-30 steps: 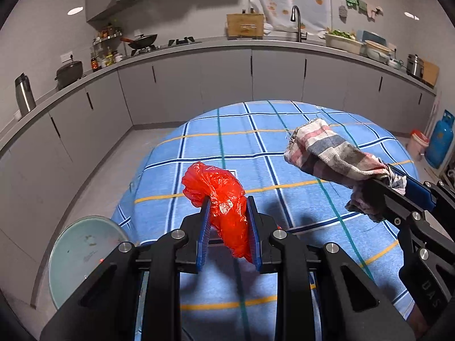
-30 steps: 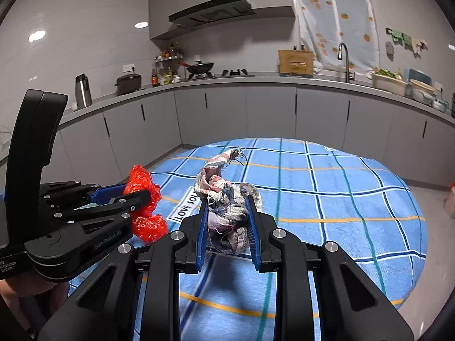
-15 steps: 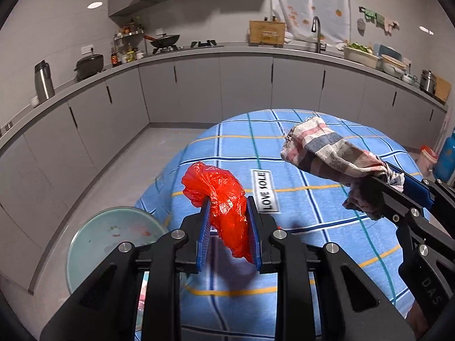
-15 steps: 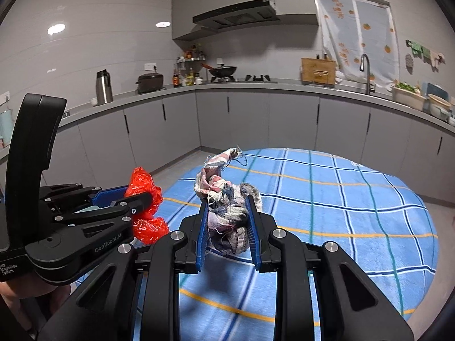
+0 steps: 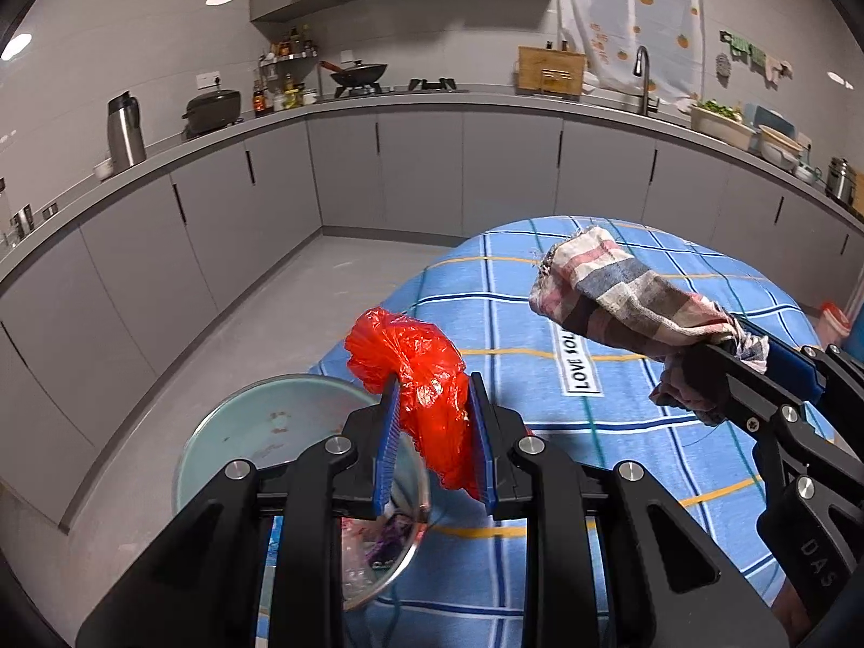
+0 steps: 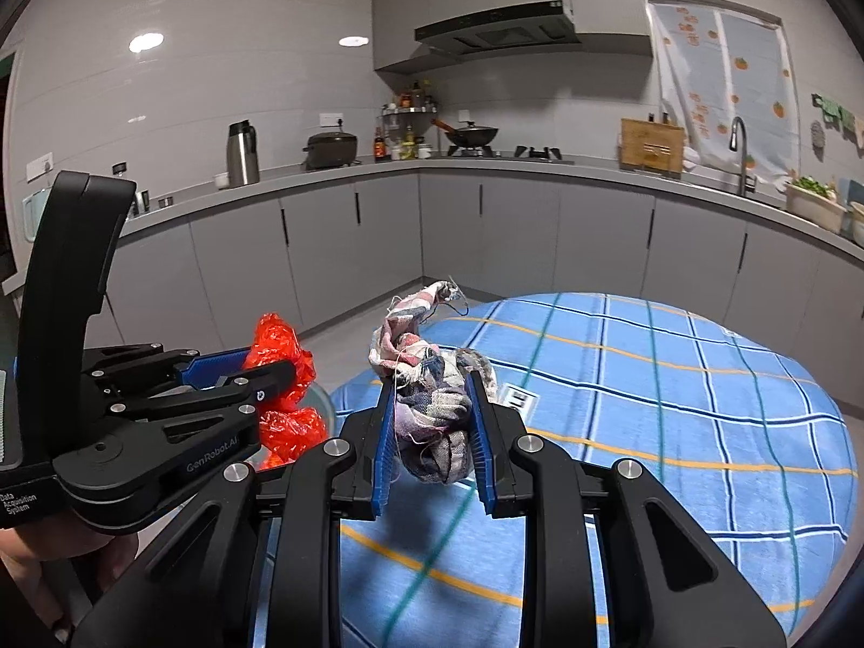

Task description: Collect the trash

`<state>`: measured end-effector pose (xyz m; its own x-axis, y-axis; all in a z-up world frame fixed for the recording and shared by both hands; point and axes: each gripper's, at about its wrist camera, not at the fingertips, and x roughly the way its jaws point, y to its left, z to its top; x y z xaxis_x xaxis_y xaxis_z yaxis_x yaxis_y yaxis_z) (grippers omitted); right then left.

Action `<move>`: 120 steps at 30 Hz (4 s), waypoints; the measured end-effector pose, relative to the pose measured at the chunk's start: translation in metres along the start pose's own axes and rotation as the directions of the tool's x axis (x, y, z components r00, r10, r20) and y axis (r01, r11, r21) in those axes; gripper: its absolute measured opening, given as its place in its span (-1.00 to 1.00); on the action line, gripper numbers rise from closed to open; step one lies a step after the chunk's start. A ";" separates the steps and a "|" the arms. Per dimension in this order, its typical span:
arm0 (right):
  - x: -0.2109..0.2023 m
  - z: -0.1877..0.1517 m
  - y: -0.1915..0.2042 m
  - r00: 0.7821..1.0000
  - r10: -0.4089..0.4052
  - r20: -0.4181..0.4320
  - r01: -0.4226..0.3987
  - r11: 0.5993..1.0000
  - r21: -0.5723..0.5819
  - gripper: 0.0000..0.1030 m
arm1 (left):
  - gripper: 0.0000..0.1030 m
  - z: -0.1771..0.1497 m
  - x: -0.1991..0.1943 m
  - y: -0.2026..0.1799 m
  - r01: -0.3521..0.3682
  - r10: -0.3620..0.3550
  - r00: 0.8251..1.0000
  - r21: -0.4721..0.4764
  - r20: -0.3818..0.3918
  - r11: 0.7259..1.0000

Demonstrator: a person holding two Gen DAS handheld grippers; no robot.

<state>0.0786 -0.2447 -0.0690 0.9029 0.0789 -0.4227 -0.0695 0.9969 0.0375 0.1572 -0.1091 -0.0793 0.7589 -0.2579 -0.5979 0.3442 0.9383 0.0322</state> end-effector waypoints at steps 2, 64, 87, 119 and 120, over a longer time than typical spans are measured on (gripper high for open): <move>0.002 0.002 0.007 1.000 0.013 0.001 -0.013 1.000 -0.009 -0.51 | -0.53 -0.002 -0.002 0.009 -0.013 0.013 1.000 -0.008 0.001 1.000; 0.023 0.009 0.088 0.979 0.204 0.017 -0.202 0.977 -0.061 0.12 | 0.71 -0.032 -0.067 0.131 -0.244 0.258 0.965 -0.199 0.048 0.949; -0.007 0.022 0.094 0.974 0.214 0.073 -0.209 0.975 -0.071 0.13 | 0.73 -0.023 -0.103 0.124 -0.224 0.249 0.961 -0.191 0.119 0.956; -0.011 0.024 0.095 0.973 0.218 0.073 -0.213 0.975 -0.068 0.13 | 0.80 -0.024 -0.102 0.125 -0.225 0.250 0.961 -0.190 0.121 0.956; -0.011 0.024 0.095 0.973 0.217 0.073 -0.213 0.975 -0.068 0.13 | 0.81 -0.025 -0.101 0.125 -0.226 0.251 0.960 -0.190 0.120 0.955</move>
<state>0.0728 -0.1512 -0.0389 0.8948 0.2932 -0.3368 -0.2887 0.9552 0.0645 0.1096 0.0397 -0.0344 0.8819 -0.0398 -0.4698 0.0524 0.9985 0.0139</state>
